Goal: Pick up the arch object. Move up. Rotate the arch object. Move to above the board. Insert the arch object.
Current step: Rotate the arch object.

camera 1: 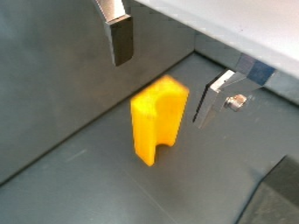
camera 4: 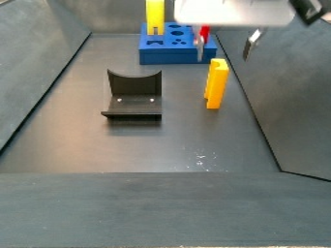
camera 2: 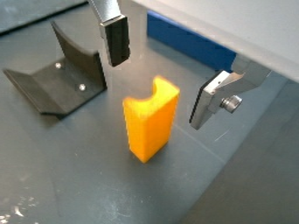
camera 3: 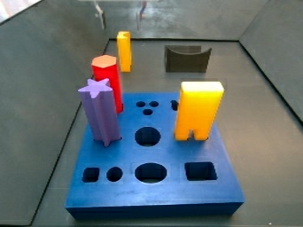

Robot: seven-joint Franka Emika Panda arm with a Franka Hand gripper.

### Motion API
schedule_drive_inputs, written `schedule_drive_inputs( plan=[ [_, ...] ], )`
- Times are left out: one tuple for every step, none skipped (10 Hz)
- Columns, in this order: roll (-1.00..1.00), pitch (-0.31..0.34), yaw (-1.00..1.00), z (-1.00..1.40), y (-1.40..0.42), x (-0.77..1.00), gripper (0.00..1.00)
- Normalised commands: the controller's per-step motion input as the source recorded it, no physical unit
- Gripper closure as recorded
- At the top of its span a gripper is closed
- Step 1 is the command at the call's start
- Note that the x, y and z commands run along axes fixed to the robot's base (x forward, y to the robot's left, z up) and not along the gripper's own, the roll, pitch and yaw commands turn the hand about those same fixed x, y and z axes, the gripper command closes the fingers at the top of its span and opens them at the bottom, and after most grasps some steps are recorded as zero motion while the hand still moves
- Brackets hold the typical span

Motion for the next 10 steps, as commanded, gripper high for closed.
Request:
schedule_drive_inputs(
  plan=[
    [-0.04, 0.041, 0.03, 0.23, 0.00, -0.01, 0.00],
    [-0.01, 0.007, -1.00, 0.00, 0.00, 0.00, 0.00],
    [-0.01, 0.006, -1.00, -0.08, 0.01, 0.02, 0.00],
    [-0.01, 0.004, -1.00, -0.05, 0.02, 0.03, 0.00],
    [-0.01, 0.003, -1.00, -0.04, 0.02, 0.03, 0.00],
    [-0.01, 0.003, -1.00, -0.04, 0.02, 0.03, 0.00],
    [-0.01, 0.003, -1.00, -0.04, 0.02, 0.03, 0.00],
    [-0.01, 0.003, -1.00, -0.03, 0.02, 0.03, 0.00],
    [-0.01, 0.003, -1.00, -0.03, 0.02, 0.03, 0.00],
    [-0.01, 0.003, -1.00, -0.03, 0.02, 0.03, 0.00]
  ],
)
